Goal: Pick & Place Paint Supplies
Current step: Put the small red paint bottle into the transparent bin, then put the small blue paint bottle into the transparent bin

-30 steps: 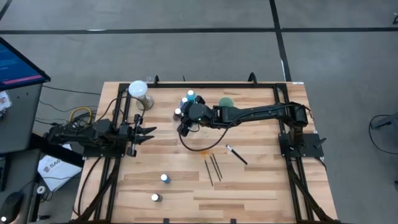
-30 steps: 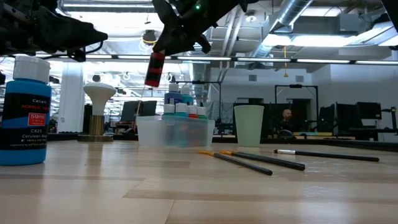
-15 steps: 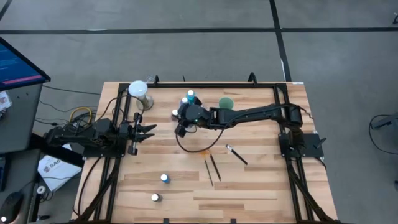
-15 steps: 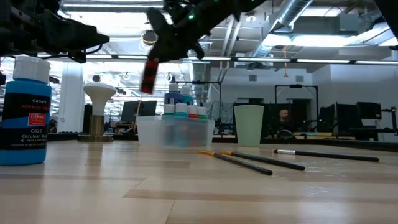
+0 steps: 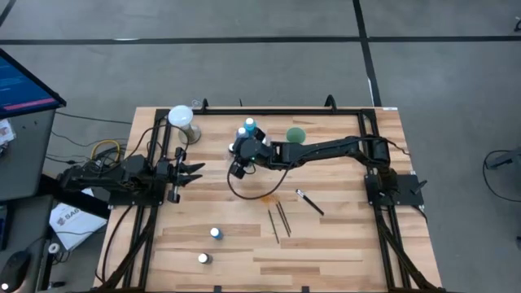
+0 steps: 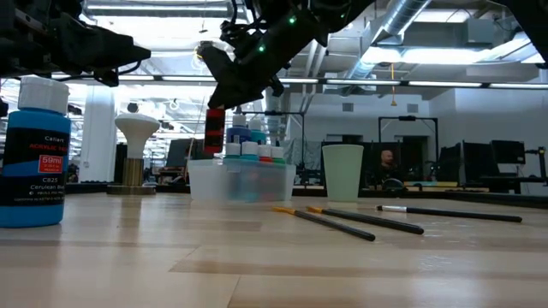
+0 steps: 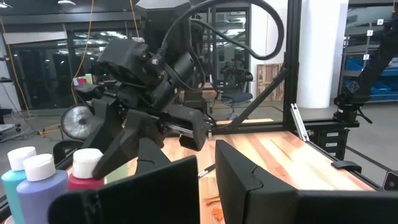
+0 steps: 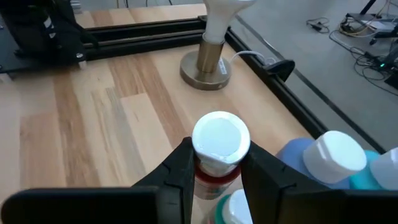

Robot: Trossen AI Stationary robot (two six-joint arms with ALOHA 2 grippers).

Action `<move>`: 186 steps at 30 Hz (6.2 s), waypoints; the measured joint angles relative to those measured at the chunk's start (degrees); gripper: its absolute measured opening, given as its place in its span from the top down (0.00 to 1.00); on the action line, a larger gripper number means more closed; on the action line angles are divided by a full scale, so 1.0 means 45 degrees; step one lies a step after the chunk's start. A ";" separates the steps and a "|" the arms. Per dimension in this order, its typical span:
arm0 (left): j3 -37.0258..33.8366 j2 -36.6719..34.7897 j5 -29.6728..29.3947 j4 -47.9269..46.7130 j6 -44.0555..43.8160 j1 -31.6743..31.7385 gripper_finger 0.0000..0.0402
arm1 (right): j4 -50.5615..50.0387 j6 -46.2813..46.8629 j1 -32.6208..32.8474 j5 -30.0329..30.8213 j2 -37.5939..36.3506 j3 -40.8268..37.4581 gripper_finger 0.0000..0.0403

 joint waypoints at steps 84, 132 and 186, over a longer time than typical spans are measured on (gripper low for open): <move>0.0000 0.0000 -0.0004 -0.0010 0.0000 0.0000 1.00 | -0.0017 0.0302 -0.1020 -0.0251 0.0999 0.0181 0.56; 0.0000 0.0107 -0.0004 0.0092 0.0000 -0.0267 1.00 | -0.2074 0.1829 0.5093 -0.1734 0.0204 0.2919 0.43; 0.0000 0.1353 -0.0004 0.0595 -0.0005 -0.0262 1.00 | 0.1780 0.1440 0.5285 -0.1897 0.4833 0.4488 0.35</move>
